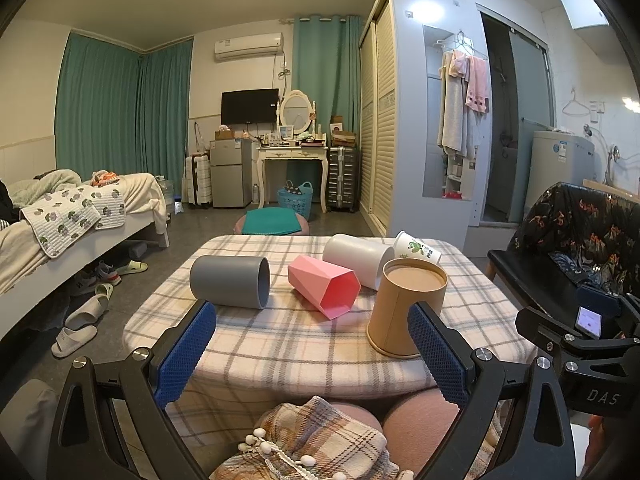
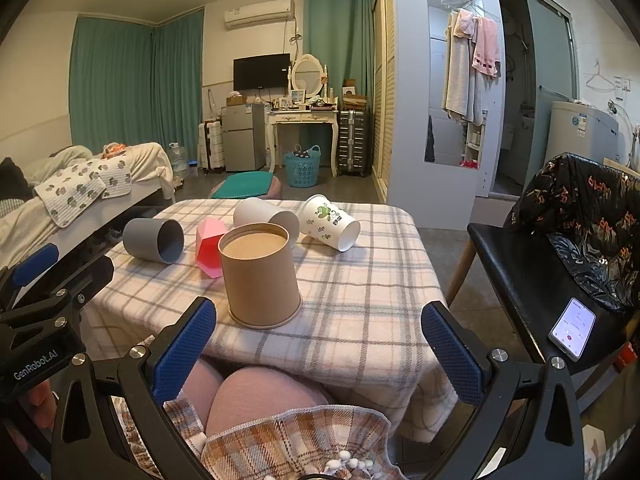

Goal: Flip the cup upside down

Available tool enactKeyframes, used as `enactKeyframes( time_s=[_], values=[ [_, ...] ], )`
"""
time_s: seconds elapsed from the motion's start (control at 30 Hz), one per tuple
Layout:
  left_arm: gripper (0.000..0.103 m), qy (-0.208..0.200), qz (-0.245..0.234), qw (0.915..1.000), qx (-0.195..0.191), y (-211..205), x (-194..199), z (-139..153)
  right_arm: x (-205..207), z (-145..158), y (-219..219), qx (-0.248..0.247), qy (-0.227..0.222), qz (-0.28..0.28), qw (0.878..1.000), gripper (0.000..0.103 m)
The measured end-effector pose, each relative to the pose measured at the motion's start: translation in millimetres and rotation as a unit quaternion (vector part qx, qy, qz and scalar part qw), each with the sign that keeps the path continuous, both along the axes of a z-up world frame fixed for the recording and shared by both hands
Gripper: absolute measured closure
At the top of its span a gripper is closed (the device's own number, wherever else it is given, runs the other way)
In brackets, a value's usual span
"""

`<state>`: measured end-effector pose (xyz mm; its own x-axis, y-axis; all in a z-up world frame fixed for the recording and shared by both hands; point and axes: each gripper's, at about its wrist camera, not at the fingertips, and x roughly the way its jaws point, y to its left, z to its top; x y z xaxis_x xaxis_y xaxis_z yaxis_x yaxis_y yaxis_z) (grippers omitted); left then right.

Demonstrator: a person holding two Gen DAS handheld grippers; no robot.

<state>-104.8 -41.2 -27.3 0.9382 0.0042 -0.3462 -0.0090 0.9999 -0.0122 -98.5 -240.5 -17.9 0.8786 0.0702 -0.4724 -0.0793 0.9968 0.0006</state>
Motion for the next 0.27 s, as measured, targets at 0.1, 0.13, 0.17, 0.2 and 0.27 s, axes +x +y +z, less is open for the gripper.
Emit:
enactKeyframes(
  time_s=[0.1,0.13,0.17,0.2,0.27],
  values=[
    [0.003,0.002,-0.002,1.0000,-0.003,-0.3,0.0,-1.0,-0.1,-1.8,0.9,-0.002,0.002,-0.001,1.000,0.000],
    [0.003,0.003,-0.003,1.0000,-0.005,-0.3,-1.0,-1.7,-0.8,-2.6,1.5,-0.003,0.002,-0.001,1.000,0.000],
    [0.003,0.003,-0.003,1.0000,-0.008,-0.6,-0.1,-0.8,-1.3,-3.0,1.8,-0.003,0.002,-0.001,1.000,0.000],
    [0.003,0.002,-0.002,1.0000,-0.009,-0.6,-0.8,-1.0,-1.1,-3.2,1.8,-0.003,0.002,-0.001,1.000,0.000],
    [0.003,0.001,-0.001,0.9999,-0.010,-0.3,-0.8,0.1,-0.3,-2.3,1.0,-0.002,0.002,-0.001,1.000,0.000]
  ],
)
